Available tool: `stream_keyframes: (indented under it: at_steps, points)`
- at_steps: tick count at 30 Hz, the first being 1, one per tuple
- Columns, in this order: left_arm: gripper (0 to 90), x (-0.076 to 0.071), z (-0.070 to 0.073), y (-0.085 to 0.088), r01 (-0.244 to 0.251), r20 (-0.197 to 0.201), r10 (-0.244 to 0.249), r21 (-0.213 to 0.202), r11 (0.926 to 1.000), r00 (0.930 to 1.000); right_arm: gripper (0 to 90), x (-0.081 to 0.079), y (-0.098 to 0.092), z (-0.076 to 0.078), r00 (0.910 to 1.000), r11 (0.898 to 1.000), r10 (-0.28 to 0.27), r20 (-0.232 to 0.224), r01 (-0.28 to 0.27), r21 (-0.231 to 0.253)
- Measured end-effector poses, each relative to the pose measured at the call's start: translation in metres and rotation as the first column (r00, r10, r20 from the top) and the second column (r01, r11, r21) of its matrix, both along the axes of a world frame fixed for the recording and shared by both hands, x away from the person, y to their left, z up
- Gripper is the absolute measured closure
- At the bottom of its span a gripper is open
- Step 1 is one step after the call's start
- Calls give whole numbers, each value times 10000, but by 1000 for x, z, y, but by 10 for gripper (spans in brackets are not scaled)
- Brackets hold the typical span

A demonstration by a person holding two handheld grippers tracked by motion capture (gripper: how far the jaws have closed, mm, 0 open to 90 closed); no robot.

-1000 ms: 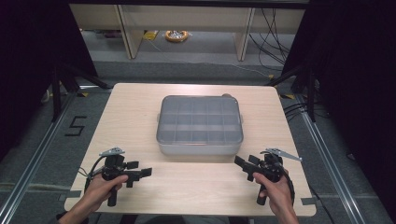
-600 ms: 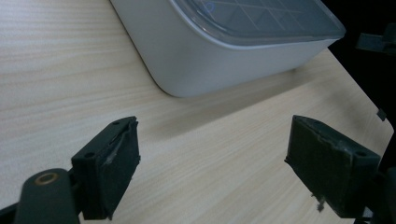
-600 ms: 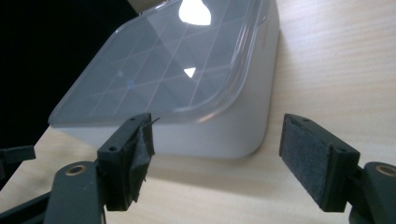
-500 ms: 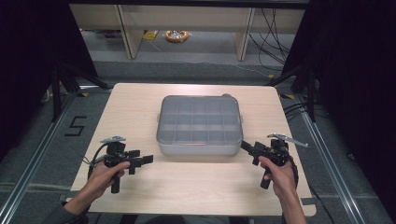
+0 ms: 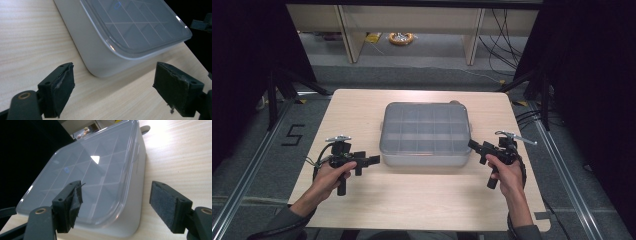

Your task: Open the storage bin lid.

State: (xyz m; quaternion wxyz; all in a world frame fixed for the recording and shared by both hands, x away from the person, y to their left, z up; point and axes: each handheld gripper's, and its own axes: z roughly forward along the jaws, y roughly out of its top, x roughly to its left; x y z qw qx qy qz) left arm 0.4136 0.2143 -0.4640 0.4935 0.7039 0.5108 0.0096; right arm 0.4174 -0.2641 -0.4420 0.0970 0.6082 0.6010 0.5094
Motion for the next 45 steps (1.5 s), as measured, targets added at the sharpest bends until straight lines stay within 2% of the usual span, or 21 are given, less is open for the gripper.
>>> stream_keyframes:
  at_steps: [2, 3, 5, 8, 9, 10, 11, 12, 17, 18, 19, 20, 23, 28, 29, 32, 33, 35, 42, 43, 45]
  points:
    - [187, 5, 3, -2, -164, 154, 162, 133, 9998, 9997, 273, 8, -3, -2, 9997, 9998, 112, 197, -109, -138]
    - [188, 11, 6, -2, -145, 125, 143, 119, 9998, 9998, 274, 11, -2, 0, 9994, 9995, -212, -274, 218, 213]
    - [197, 14, 8, -3, -239, 196, 237, 91, 9997, 9995, 276, 17, -2, 0, 9992, 9991, -229, -332, 240, 336]
    - [204, 23, 12, -5, -328, 260, 324, 148, 9994, 9991, 279, 25, -1, 0, 9992, 9992, -327, -248, 332, 203]
    - [204, 26, 13, -5, -258, 208, 255, 185, 9995, 9995, 279, 29, -3, -2, 9996, 9995, -270, -32, 270, -140]
    - [205, 29, 14, -5, -289, 227, 285, 198, 9994, 9993, 279, 27, 4, 3, 9949, 9965, -556, -840, 606, 583]
    - [205, 35, 16, -6, -378, 224, 376, 93, 9992, 9990, 280, 33, -1, -2, 9996, 9996, -267, -21, 267, 30]
    - [205, 35, 16, -6, -378, 224, 376, 93, 9992, 9990, 280, 34, 1, -2, 9991, 9987, -322, -285, 332, 376]
    - [213, 49, 18, -7, -526, 142, 525, 98, 9986, 9985, 284, 43, 5, -5, 9979, 9968, -223, -608, 269, 750]
    - [213, 52, 18, -7, -496, 62, 496, 81, 9987, 9988, 284, 43, 5, -5, 9979, 9968, -223, -608, 269, 750]
    - [216, 56, 17, -8, -614, 40, 614, 21, 9981, 9981, 286, 48, 2, -10, 9999, 9998, -124, -45, 124, 156]
    - [219, 59, 16, -9, -657, 16, 657, 8, 9978, 9978, 287, 48, 7, -8, 9982, 9980, -328, -496, 354, 528]
    - [233, 68, 14, -12, -697, -15, 697, -141, 9975, 9976, 291, 56, 7, -11, 9994, 9993, -196, -279, 205, 310]
    - [239, 78, 11, -18, -662, -97, 662, -2, 9978, 9978, 301, 64, 12, -10, 9974, 9973, -307, -649, 349, 642]
    - [239, 80, 10, -20, -637, -162, 636, 1, 9980, 9978, 305, 67, 12, -13, 9990, 9983, -265, -368, 283, 502]
    - [243, 86, 8, -23, -689, -132, 691, 125, 9975, 9975, 319, 73, 10, -14, 9992, 9990, -223, -335, 236, 384]
    - [244, 86, 8, -23, -689, -132, 691, 125, 9975, 9975, 321, 71, 13, -12, 9967, 9969, -360, -732, 409, 667]
    - [245, 90, 7, -23, -705, -187, 708, 132, 9974, 9973, 321, 74, 12, -13, 9985, 9975, -301, -466, 330, 623]
    - [283, 101, 6, -23, -742, -446, 739, -55, 9972, 9963, 357, 81, 17, -19, 9948, 9947, -181, -1004, 281, 989]
    - [287, 103, 6, -22, -568, -526, 569, 38, 9984, 9970, 358, 84, 14, -24, 9990, 9988, 32, -457, -10, 485]
    - [308, 104, 5, -23, -794, -551, 788, -96, 9968, 9954, 374, 81, 17, -21, 9933, 9946, -28, -1158, 148, 1032]
